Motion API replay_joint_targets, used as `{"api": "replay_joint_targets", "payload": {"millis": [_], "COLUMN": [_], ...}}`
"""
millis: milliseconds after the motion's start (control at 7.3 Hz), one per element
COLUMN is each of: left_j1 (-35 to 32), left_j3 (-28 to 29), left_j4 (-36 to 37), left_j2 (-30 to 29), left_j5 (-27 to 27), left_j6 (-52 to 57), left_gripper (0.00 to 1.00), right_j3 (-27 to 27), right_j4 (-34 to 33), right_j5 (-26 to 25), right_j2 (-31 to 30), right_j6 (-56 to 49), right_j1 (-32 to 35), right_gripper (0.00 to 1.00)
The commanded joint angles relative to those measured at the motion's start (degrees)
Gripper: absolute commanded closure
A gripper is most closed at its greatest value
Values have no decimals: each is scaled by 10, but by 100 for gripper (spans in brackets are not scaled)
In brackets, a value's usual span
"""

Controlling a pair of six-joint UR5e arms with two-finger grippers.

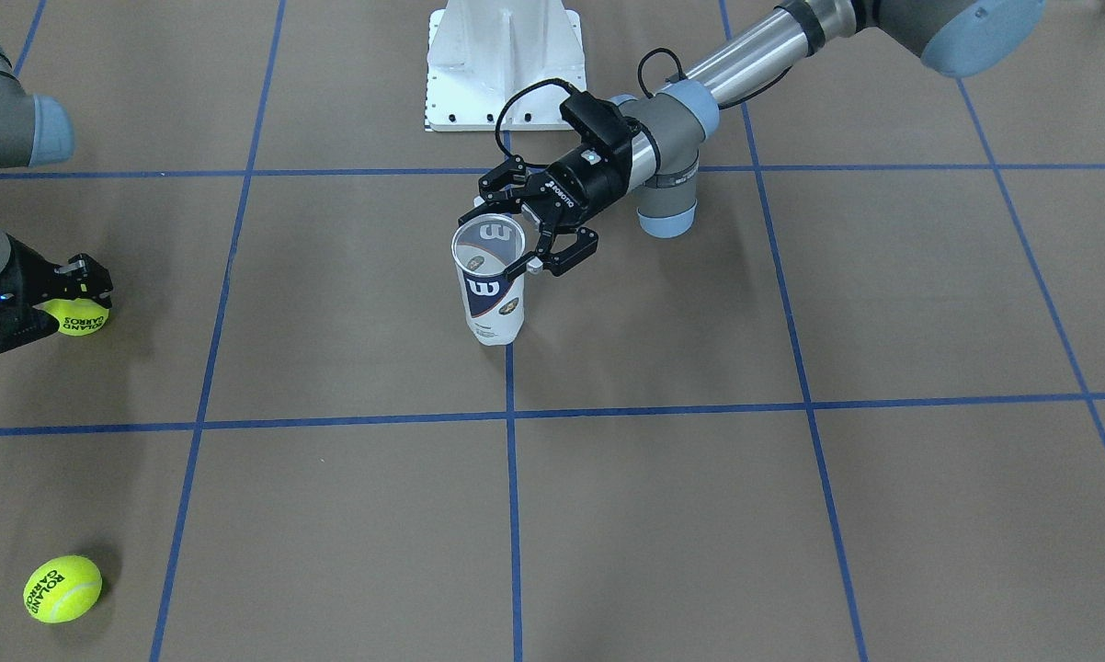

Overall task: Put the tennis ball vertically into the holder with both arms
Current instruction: 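Reach the right gripper to the nearer yellow tennis ball and grasp it, then carry the ball with the right gripper over the can's opening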

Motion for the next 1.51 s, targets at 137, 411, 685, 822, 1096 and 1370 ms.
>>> {"api": "replay_joint_targets", "payload": {"millis": [137,411,685,822,1096,1370], "left_j1": [15,16,16,16,16,16], "left_j3": [5,5,4,4,3,2], "left_j4": [-2,-3,-4,-4,-4,-4], "left_j2": [8,8,8,8,7,8], "left_j5": [0,0,0,0,0,-1], "left_j6": [-1,-1,-1,-2,-2,-2], "left_gripper": [19,19,19,19,19,19], "right_j3": [88,87,89,85,86,85], "right_j4": [-1,-9,-10,-10,-10,-10], "right_j5": [1,6,9,2,-7,-43], "right_j2": [18,130,217,261,310,343], "right_j6": [127,285,437,513,584,636], "right_j1": [1,1,-24,-48,-72,-103], "right_gripper": [100,100,100,100,100,100]}}
